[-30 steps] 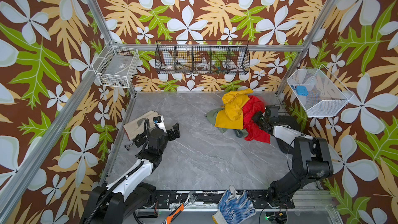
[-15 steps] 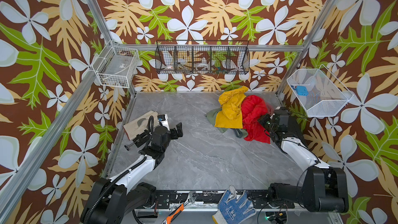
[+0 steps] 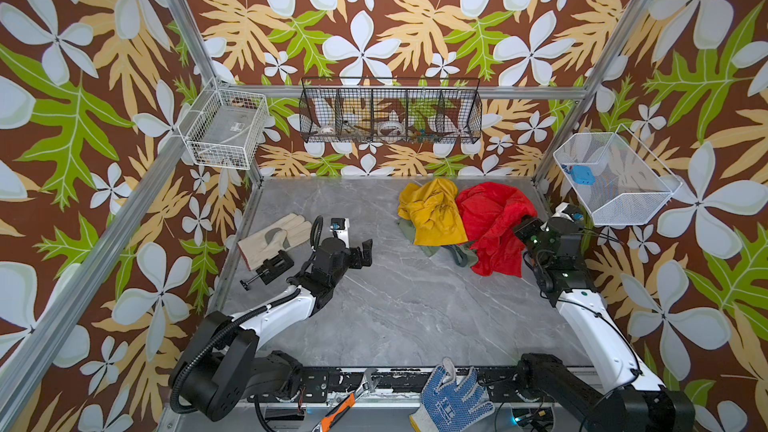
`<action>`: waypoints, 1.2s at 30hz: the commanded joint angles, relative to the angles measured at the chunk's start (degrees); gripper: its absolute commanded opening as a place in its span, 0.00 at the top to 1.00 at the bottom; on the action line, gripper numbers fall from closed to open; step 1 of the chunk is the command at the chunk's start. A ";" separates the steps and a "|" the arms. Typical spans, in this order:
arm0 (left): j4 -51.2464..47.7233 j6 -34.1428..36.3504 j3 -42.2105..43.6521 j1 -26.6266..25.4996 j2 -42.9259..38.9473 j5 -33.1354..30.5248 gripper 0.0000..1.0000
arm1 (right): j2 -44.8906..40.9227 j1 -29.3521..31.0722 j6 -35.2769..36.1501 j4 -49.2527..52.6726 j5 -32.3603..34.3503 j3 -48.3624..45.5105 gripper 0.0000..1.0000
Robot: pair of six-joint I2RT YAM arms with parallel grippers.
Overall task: Pick out a specific cloth from the pile
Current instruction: 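Lift the red cloth high with the right gripper while the left gripper approaches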
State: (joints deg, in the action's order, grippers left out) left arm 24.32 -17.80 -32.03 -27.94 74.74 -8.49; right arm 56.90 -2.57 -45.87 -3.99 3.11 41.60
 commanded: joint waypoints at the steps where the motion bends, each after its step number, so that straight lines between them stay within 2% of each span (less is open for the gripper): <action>1: 2.21 0.50 -1.43 -0.92 1.41 0.90 0.01 | -1.88 0.09 1.01 -2.35 0.78 0.44 1.00; 13: 2.67 0.47 -2.33 -1.59 3.39 3.11 0.03 | -6.96 0.10 1.79 -5.62 -0.41 3.93 1.00; 26: 2.58 0.31 -2.25 -2.11 2.87 3.09 0.03 | -9.75 0.22 -2.90 -18.32 -8.38 4.66 1.00; 36: 2.66 0.05 -2.25 -2.99 2.43 3.26 0.03 | -9.94 0.70 -2.35 -22.64 -12.36 11.51 1.00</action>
State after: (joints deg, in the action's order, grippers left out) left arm 25.58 -17.74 -34.13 -30.70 77.65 -5.54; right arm 46.76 -2.07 -48.60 -21.45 -7.11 50.85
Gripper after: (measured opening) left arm 0.968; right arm 0.050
